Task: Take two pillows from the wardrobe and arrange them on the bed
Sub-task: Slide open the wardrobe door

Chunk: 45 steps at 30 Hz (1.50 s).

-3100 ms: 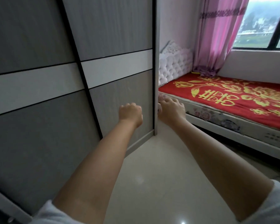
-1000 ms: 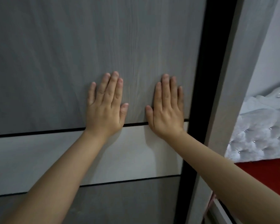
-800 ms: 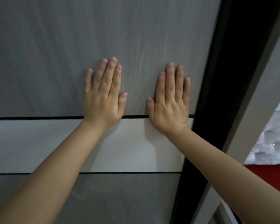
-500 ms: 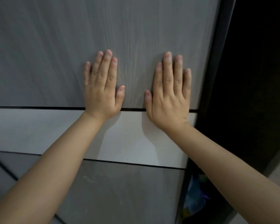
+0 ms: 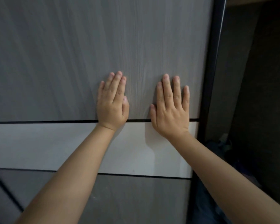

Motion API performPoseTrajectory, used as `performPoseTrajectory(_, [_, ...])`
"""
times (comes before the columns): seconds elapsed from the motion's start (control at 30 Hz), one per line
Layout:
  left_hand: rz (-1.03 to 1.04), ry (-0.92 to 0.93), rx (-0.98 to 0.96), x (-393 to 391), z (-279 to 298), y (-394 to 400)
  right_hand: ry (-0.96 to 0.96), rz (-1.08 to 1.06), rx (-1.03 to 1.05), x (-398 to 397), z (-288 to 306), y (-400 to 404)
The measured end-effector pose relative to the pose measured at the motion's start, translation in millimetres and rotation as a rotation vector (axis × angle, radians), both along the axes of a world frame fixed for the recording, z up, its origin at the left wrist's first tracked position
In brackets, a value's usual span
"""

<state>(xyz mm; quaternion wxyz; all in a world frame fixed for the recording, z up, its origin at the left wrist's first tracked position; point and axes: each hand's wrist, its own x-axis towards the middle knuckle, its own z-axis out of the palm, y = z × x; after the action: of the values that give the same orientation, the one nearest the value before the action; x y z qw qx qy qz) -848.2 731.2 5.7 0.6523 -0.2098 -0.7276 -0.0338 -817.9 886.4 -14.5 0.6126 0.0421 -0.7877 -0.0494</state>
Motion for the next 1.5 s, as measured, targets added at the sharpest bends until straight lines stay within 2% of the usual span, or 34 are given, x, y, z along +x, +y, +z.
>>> performPoseTrajectory(0.17, [-0.024,0.011,-0.013,-16,-3,-75,0.027,-0.006,-0.014,-10,0,-77])
performPoseTrajectory(0.47, [0.073,-0.014,-0.03,-34,-5,-196,0.019,-0.008,0.002,-26,1,-198])
performPoseTrajectory(0.7, [0.086,-0.037,-0.152,-51,-20,-300,-0.036,-0.007,0.097,-43,-6,-280])
performPoseTrajectory(0.97, [0.075,-0.023,-0.134,-67,-22,-388,0.001,-0.048,0.101,-61,-10,-368])
performPoseTrajectory(1.1, [0.011,-0.032,-0.17,-69,-20,-400,0.027,-0.06,-0.001,-67,-14,-389])
performPoseTrajectory(1.4, [-0.13,-0.163,-0.235,-57,-14,-404,-0.351,-0.046,-0.147,-29,-7,-394])
performPoseTrajectory(1.5, [-0.168,-0.223,-0.235,-53,-12,-403,-0.476,-0.023,-0.138,-12,-7,-388])
